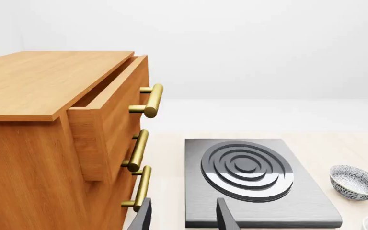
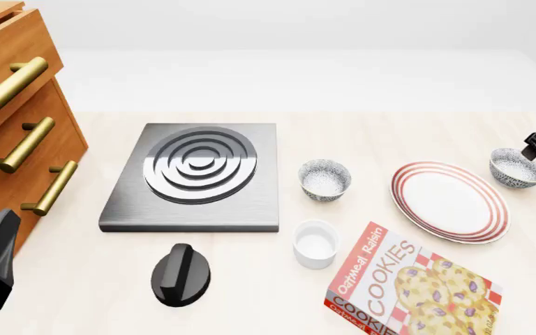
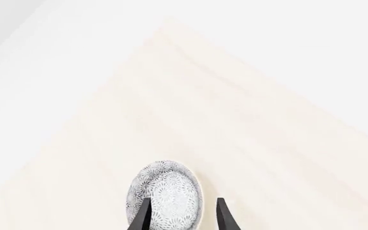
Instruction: Pick the akita bowl next to the plate and place it on the plate.
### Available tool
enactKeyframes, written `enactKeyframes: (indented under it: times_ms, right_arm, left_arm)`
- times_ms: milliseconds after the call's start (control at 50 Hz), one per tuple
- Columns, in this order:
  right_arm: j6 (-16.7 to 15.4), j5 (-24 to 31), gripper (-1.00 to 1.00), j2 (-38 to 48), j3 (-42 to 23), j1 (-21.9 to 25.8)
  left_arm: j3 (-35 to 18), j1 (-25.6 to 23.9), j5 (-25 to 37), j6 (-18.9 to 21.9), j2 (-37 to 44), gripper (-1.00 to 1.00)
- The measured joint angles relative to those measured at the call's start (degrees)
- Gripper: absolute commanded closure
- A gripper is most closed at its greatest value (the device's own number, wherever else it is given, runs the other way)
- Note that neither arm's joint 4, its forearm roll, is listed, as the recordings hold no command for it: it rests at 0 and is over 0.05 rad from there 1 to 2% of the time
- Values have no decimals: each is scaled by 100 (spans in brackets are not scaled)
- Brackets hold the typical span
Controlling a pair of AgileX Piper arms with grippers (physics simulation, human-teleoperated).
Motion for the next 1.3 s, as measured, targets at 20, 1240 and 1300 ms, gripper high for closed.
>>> enactKeyframes:
  times_ms: [20, 1240, 1300]
  right_arm:
    - [14, 11, -100, 14, -14, 3]
    - [691, 457, -100, 804, -688, 8]
    - [706, 467, -100, 837, -706, 4]
  left_arm:
    - [0, 0, 0, 0, 0, -100]
    - [0, 0, 0, 0, 0, -100]
    - [0, 0, 0, 0, 0, -100]
